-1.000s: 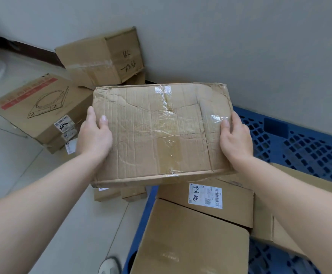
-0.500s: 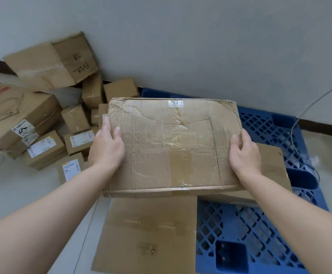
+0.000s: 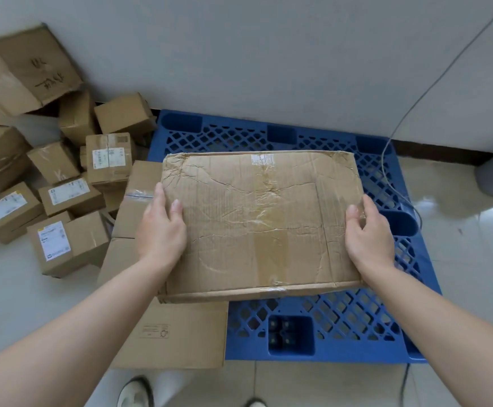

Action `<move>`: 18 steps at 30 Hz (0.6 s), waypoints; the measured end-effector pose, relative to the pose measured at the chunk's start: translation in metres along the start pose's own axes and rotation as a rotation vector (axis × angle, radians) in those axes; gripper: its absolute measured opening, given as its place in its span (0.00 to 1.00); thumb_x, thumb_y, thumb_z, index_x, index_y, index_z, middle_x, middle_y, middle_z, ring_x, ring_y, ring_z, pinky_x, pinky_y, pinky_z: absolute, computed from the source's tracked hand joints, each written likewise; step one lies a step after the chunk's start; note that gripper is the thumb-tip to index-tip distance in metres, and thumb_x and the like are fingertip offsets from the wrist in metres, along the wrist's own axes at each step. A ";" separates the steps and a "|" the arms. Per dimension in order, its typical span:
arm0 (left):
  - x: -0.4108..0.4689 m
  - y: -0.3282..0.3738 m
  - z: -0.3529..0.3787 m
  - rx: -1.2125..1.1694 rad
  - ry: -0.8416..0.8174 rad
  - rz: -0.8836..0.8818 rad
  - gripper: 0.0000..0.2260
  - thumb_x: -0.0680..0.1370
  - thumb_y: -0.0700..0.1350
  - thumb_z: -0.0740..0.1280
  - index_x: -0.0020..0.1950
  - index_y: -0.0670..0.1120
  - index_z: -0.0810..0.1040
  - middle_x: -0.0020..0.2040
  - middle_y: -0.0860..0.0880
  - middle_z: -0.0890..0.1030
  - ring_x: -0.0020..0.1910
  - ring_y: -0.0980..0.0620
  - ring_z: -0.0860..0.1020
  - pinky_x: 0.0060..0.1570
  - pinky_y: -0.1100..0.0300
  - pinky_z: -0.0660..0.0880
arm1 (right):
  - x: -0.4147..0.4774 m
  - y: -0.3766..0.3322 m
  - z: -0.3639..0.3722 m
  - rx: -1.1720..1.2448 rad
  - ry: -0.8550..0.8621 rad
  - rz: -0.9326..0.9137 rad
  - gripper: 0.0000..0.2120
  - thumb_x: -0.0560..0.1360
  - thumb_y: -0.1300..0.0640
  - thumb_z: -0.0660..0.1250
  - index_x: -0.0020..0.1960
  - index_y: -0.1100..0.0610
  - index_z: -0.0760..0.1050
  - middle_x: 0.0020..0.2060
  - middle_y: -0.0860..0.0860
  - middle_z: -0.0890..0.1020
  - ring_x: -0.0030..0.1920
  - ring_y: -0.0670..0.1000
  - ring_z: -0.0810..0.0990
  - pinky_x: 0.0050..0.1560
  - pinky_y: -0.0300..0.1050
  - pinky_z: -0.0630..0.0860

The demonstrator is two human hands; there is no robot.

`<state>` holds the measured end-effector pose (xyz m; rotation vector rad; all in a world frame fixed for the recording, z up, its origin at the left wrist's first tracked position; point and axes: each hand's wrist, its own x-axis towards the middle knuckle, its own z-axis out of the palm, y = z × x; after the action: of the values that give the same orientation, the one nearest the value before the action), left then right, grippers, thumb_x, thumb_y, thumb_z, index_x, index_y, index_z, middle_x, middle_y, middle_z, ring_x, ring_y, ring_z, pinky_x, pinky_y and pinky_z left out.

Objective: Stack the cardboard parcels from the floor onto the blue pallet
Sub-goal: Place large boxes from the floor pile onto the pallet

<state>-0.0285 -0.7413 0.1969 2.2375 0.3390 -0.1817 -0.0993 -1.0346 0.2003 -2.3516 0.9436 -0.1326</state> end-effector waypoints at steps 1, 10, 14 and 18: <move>-0.009 0.002 0.009 -0.002 -0.007 -0.001 0.24 0.83 0.51 0.53 0.78 0.52 0.52 0.77 0.49 0.61 0.75 0.48 0.60 0.72 0.51 0.57 | -0.002 0.013 -0.006 0.002 0.001 0.006 0.25 0.80 0.43 0.50 0.75 0.48 0.56 0.70 0.55 0.67 0.68 0.55 0.66 0.66 0.55 0.63; -0.074 -0.004 0.076 0.046 -0.115 0.020 0.24 0.82 0.51 0.54 0.78 0.53 0.53 0.76 0.50 0.62 0.73 0.47 0.63 0.70 0.51 0.60 | -0.039 0.116 -0.037 0.013 0.041 0.160 0.24 0.79 0.43 0.50 0.74 0.45 0.57 0.70 0.52 0.67 0.68 0.56 0.66 0.65 0.58 0.65; -0.097 -0.016 0.090 0.088 -0.145 0.015 0.24 0.82 0.51 0.54 0.78 0.53 0.53 0.75 0.50 0.63 0.73 0.47 0.64 0.68 0.51 0.62 | -0.062 0.148 -0.036 0.017 0.051 0.200 0.23 0.80 0.44 0.51 0.74 0.46 0.58 0.70 0.52 0.67 0.68 0.55 0.66 0.64 0.56 0.66; -0.117 -0.030 0.101 0.083 -0.161 0.022 0.24 0.82 0.51 0.54 0.78 0.54 0.53 0.75 0.51 0.63 0.73 0.48 0.63 0.68 0.51 0.61 | -0.074 0.174 -0.031 0.014 0.029 0.228 0.23 0.80 0.46 0.51 0.75 0.48 0.58 0.71 0.54 0.66 0.70 0.56 0.65 0.66 0.55 0.64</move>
<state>-0.1505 -0.8227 0.1395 2.2897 0.2231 -0.3677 -0.2681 -1.1001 0.1366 -2.2161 1.2124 -0.0818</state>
